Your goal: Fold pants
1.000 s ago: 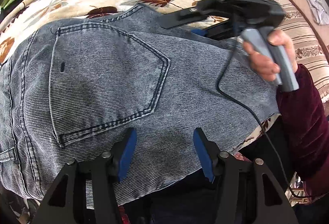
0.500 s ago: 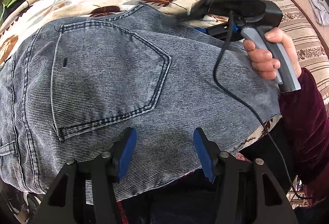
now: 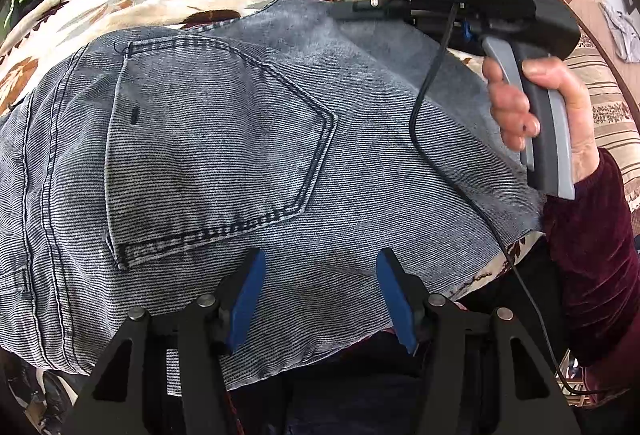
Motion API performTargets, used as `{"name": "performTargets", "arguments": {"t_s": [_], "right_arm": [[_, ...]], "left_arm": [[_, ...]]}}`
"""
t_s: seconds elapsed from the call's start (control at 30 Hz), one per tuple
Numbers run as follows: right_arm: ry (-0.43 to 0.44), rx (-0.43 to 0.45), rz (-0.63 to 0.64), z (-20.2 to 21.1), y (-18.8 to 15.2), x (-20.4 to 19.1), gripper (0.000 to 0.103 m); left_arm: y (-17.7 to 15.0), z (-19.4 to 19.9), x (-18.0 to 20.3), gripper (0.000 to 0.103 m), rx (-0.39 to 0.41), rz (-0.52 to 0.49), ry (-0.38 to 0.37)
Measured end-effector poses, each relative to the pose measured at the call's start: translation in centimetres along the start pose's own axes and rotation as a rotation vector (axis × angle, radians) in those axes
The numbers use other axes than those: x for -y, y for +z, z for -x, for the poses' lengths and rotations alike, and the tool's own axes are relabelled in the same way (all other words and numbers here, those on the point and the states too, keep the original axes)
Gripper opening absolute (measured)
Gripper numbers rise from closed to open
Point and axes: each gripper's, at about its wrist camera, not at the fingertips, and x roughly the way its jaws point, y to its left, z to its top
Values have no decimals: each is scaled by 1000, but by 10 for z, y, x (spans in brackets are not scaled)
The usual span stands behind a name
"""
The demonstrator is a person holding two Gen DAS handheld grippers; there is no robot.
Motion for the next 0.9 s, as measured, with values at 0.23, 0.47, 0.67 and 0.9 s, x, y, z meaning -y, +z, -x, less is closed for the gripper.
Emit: {"name": "performTargets", "arguments": {"t_s": [0.23,0.47,0.67,0.9], "right_arm": [[-118,-46,10,-39,6,2,4],[-176,135,21,6,13,10,8],[-152,57,171,29,-13,-33,8],[-172,-106,45,9,-62,-3,5]], "left_arm": [[-3,4,-1,59,9,-10,9],[-11,22,-6,59,38,-25,63],[-11,52,-24,59,111,4,139],[-13,36,-31,59,98,-4,255]]}}
